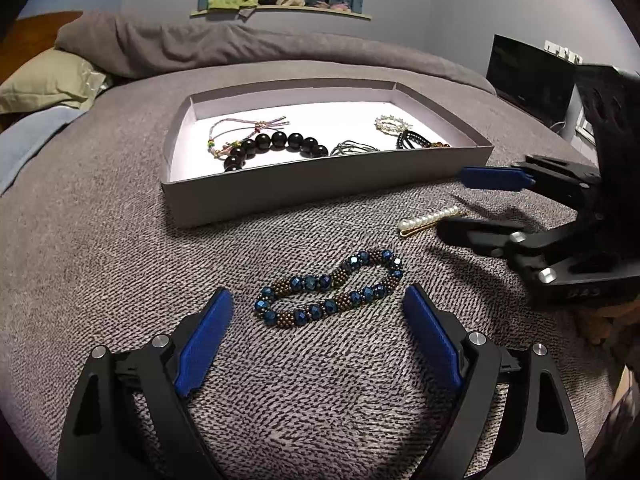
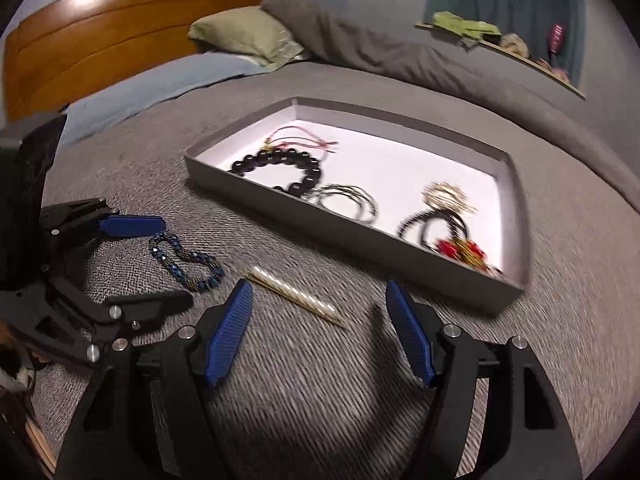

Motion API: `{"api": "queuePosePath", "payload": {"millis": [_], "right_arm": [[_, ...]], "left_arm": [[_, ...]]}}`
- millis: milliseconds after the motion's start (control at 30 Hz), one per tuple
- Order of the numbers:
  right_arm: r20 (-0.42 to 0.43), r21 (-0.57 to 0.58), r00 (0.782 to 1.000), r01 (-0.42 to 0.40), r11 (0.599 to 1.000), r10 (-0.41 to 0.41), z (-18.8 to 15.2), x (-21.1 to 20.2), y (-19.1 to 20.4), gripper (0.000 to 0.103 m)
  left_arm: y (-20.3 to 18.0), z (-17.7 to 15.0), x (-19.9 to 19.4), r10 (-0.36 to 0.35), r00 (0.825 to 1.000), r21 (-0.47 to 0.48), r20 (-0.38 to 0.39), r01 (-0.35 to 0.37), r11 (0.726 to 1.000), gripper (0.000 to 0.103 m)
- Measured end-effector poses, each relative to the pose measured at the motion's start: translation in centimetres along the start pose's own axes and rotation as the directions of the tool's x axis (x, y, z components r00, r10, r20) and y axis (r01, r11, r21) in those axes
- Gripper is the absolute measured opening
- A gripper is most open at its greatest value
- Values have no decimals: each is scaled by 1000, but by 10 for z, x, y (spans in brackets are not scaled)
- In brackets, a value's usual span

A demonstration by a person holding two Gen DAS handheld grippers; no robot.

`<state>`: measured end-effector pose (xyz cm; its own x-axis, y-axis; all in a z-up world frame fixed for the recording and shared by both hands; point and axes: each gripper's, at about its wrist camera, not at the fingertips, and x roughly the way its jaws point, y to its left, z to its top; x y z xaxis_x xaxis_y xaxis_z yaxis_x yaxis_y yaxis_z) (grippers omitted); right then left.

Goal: Organize jewelry
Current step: 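Grasp pearl hair clip with right tool while left tool grasps blue bead bracelet, then carry pearl hair clip and blue bead bracelet toward the white box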

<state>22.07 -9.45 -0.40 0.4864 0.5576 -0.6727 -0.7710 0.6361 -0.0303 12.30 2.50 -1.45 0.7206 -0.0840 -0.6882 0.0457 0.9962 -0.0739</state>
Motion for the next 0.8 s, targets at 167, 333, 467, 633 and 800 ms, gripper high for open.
{"api": "queuePosePath", "payload": {"millis": [167,333,467,633,800], "right_arm": [[-58,-44,998,-34,998,32,1,18,9,18],[-31,-2,999,-37,999,36,-5,7,4,8],[2,69,999,-38,997,38,-11,-6,-7,8],[22,143,999,-52,988,50,-19,-17,-18,8],[22,174,998,-54,983,51,-26,-21,-22,8]], "left_arm": [[1,0,1,-3,1000,-1,-4,3,1000,86],[0,0,0,-5,1000,2,1,5,1000,81],[0,0,-2,-19,1000,2,7,19,1000,65],[2,1,-5,-34,999,-10,21,34,999,38],[8,1,-11,-99,994,-52,43,101,994,14]]}}
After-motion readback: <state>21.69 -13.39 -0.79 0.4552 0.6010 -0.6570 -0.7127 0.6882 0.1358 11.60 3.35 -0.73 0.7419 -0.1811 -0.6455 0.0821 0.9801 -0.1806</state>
